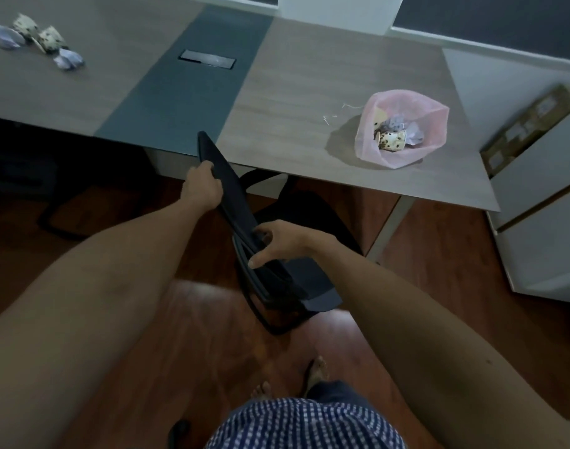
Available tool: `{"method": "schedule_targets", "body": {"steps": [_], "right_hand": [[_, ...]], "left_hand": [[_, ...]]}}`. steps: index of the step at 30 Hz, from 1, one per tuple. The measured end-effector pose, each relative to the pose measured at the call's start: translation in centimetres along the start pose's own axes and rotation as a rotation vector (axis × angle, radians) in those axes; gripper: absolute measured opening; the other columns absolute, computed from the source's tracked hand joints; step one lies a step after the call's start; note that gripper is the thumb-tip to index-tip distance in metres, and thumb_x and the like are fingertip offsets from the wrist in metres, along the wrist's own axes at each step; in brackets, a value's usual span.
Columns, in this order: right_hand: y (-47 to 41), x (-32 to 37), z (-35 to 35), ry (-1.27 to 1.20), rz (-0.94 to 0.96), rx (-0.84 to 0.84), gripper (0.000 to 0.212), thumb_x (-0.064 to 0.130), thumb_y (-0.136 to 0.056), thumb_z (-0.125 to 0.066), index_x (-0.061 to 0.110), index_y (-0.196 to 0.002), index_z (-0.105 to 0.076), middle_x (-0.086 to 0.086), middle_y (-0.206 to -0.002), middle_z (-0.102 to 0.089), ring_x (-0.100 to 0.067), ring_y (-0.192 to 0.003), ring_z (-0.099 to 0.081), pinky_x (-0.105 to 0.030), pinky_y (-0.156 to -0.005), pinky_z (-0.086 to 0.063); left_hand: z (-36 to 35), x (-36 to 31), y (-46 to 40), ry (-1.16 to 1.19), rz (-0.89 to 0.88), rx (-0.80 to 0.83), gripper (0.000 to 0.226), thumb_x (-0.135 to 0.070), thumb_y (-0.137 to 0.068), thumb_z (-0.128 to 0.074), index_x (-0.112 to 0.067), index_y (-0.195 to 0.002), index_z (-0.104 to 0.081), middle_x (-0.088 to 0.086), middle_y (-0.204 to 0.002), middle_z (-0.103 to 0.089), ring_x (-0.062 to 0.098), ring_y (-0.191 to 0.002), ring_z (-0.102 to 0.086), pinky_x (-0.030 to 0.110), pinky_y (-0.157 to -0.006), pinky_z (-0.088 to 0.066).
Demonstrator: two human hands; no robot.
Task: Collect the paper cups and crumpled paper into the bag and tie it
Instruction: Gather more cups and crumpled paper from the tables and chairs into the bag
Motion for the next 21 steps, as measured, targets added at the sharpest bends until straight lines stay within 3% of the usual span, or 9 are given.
{"method": "schedule_targets", "body": {"steps": [4, 6, 8, 11, 16, 21], "right_hand": [[0.1, 0.6, 0.5, 0.068, 0.044, 0.004, 0.089, 0.039, -0.078, -0.085, 0.017, -0.153, -0.043, -0.008, -0.138, -0.057, -0.026, -0.114, -0.064, -0.041, -0.081, -0.064], [0.1, 0.8, 0.9, 0.077, 0.035, 0.029, 0.073, 0.034, -0.076, -0.085, 0.015, -0.142, -0.057, -0.017, -0.116, -0.067, -0.033, -0.098, -0.070, -0.046, -0.075, -0.064], [0.2, 0.9, 1.5, 0.073, 0.025, 0.034, 0.073, 0.029, -0.076, -0.084, 0.014, -0.142, -0.057, -0.014, -0.108, -0.070, -0.030, -0.095, -0.072, -0.045, -0.074, -0.064], [0.8, 0.5, 2.6, 0.093, 0.011, 0.033, 0.078, 0.023, -0.079, -0.083, 0.015, -0.148, -0.050, -0.009, -0.109, -0.070, -0.027, -0.096, -0.071, -0.044, -0.076, -0.065], [1.9, -1.9, 5.3, 0.172, -0.034, -0.014, 0.078, 0.021, -0.076, -0.078, 0.026, -0.149, -0.050, -0.021, -0.112, -0.069, -0.031, -0.095, -0.070, -0.051, -0.076, -0.063], [3.8, -4.8, 8.6, 0.293, -0.047, -0.075, 0.076, 0.020, -0.076, -0.073, 0.032, -0.148, -0.052, -0.003, -0.122, -0.064, -0.026, -0.104, -0.064, -0.049, -0.091, -0.058]], "left_hand": [[-0.3, -0.7, -0.4, -0.003, 0.033, 0.019, 0.040, -0.015, -0.099, -0.053, -0.003, -0.137, -0.046, 0.026, -0.136, -0.048, 0.043, -0.116, -0.054, 0.040, -0.085, -0.046], [-0.1, -0.9, -0.7, 0.012, 0.064, 0.028, 0.036, -0.014, -0.096, -0.056, -0.004, -0.130, -0.050, 0.025, -0.133, -0.050, 0.042, -0.113, -0.055, 0.044, -0.087, -0.051], [-0.2, -0.9, -1.1, 0.030, 0.096, 0.041, 0.038, -0.013, -0.094, -0.058, -0.005, -0.131, -0.050, 0.023, -0.134, -0.049, 0.041, -0.114, -0.056, 0.047, -0.092, -0.054], [-0.7, -1.5, -1.4, 0.054, 0.115, 0.054, 0.039, -0.012, -0.093, -0.058, -0.006, -0.131, -0.050, 0.023, -0.135, -0.047, 0.041, -0.114, -0.055, 0.050, -0.094, -0.055], [-2.3, -3.6, -1.6, 0.113, 0.143, 0.074, 0.043, -0.012, -0.095, -0.059, -0.007, -0.136, -0.047, 0.021, -0.139, -0.041, 0.042, -0.116, -0.053, 0.051, -0.095, -0.055], [-4.0, -6.3, -1.8, 0.311, 0.284, 0.118, 0.035, -0.008, -0.094, -0.064, -0.005, -0.126, -0.051, 0.018, -0.122, -0.051, 0.039, -0.103, -0.059, 0.054, -0.073, -0.062]]}}
Point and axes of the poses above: each hand's wrist, its own y-axis away from the middle knuckle, its own z-axis out of the back of the hand, x = y × z, the point moved 6 cm from there along -y, towards the middle knuckle
